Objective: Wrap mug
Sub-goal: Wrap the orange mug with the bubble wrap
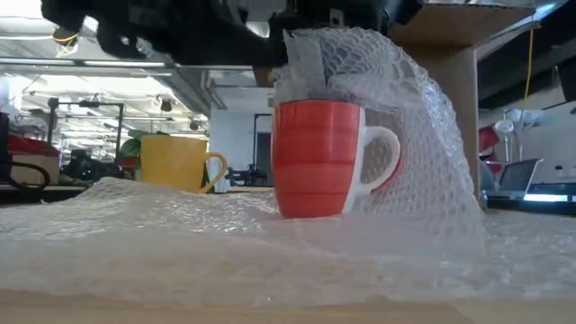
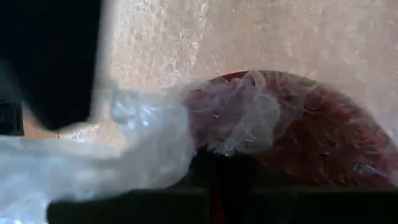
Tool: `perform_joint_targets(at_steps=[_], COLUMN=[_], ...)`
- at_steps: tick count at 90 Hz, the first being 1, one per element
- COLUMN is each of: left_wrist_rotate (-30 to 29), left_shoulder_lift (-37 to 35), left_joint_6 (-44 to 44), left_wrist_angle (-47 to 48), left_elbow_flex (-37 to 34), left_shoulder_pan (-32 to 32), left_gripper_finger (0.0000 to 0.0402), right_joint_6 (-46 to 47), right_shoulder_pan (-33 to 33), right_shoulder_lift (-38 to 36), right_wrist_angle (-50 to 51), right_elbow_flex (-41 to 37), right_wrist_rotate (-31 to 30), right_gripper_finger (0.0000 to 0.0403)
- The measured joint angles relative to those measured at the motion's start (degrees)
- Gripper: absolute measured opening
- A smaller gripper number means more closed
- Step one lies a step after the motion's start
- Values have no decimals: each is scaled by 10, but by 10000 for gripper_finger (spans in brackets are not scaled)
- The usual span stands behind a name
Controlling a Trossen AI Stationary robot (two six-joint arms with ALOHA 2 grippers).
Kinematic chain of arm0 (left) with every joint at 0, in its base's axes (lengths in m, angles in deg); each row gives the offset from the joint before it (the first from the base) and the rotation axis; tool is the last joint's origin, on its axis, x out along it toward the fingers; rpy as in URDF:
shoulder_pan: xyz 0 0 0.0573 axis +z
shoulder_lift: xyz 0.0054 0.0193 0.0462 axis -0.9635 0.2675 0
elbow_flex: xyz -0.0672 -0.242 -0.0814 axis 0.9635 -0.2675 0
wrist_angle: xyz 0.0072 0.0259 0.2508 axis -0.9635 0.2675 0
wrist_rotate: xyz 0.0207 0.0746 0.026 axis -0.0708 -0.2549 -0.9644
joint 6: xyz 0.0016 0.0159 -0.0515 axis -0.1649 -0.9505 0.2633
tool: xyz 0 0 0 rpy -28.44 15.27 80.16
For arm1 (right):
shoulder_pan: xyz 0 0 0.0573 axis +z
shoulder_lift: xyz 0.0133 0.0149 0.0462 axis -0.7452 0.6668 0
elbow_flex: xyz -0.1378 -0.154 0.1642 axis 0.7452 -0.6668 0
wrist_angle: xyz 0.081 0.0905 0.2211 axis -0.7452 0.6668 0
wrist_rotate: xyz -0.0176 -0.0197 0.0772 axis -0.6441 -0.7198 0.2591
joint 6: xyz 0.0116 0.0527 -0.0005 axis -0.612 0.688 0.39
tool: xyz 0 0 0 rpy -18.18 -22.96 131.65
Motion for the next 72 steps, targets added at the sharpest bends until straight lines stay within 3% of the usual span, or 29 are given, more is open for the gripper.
perform_joint_targets(at_steps=[30, 72], left_wrist_rotate=[49, 49], left_shoulder_lift=[30, 34], left_joint_6=[18, 22], left_wrist_angle=[-11, -12], left_elbow_flex=[0, 0], left_shoulder_pan=[48, 49], left_gripper_finger=[0, 0], right_joint_6=[0, -20], right_shoulder_pan=[1, 3], right_shoulder_lift=[3, 5], right_wrist_angle=[10, 178], right_elbow_flex=[21, 134], right_wrist_rotate=[1, -32], right_gripper_finger=[0, 0])
